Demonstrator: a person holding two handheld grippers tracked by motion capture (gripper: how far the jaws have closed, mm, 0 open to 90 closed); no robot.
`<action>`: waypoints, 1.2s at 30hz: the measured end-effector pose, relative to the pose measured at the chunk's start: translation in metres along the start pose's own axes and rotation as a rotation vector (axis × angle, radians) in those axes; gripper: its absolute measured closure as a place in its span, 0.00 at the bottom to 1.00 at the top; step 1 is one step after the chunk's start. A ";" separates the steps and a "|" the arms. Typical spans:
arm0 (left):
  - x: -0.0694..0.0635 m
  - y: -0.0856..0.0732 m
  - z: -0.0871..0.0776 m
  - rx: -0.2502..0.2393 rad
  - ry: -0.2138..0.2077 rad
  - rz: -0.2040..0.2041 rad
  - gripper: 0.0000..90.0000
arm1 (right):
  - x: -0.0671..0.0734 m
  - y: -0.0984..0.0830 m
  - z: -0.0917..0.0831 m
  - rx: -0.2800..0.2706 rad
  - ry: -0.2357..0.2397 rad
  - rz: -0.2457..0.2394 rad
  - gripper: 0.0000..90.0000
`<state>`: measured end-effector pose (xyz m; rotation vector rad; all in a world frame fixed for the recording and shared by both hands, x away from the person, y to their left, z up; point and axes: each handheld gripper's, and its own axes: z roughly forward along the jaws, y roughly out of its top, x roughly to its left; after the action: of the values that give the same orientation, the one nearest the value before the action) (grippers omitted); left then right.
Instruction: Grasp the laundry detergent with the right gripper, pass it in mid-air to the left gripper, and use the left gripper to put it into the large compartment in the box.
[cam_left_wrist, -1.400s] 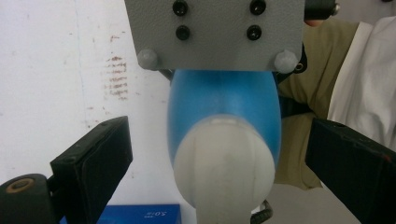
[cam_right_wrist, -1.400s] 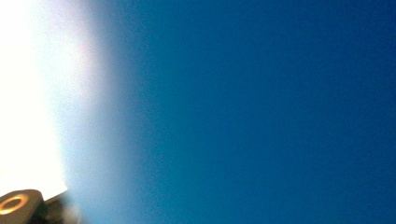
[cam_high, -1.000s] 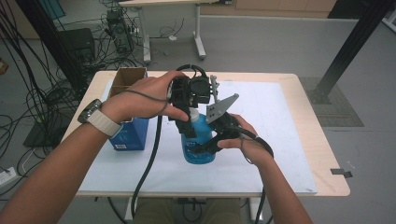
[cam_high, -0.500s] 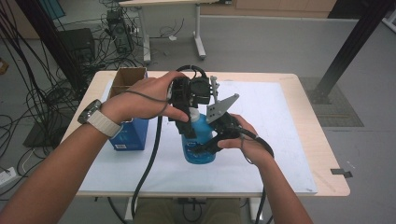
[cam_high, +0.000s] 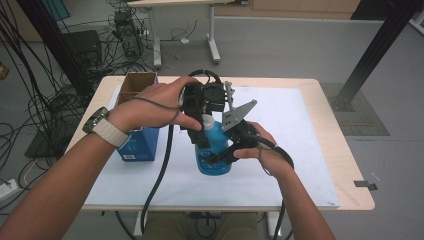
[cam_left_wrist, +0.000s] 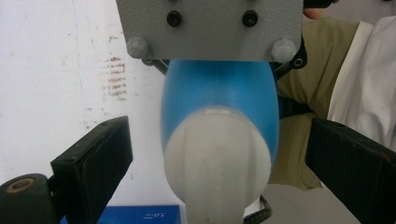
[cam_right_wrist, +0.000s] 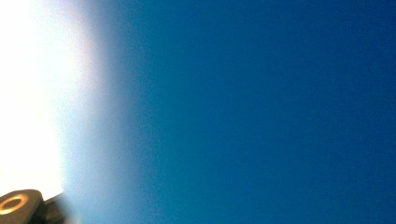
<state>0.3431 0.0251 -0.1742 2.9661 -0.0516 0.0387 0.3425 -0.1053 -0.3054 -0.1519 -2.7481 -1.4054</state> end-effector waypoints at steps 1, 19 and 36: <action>0.000 0.000 0.000 0.002 0.001 0.003 0.09 | 0.000 0.000 0.000 0.002 0.001 -0.001 0.48; 0.000 -0.002 0.000 -0.003 0.001 0.001 0.09 | 0.000 -0.001 -0.001 0.001 -0.003 0.006 0.48; 0.001 0.000 0.002 -0.001 0.000 0.004 0.09 | 0.000 -0.002 -0.001 -0.002 -0.002 0.006 0.48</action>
<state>0.3440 0.0246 -0.1765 2.9648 -0.0572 0.0388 0.3422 -0.1077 -0.3062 -0.1617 -2.7461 -1.4074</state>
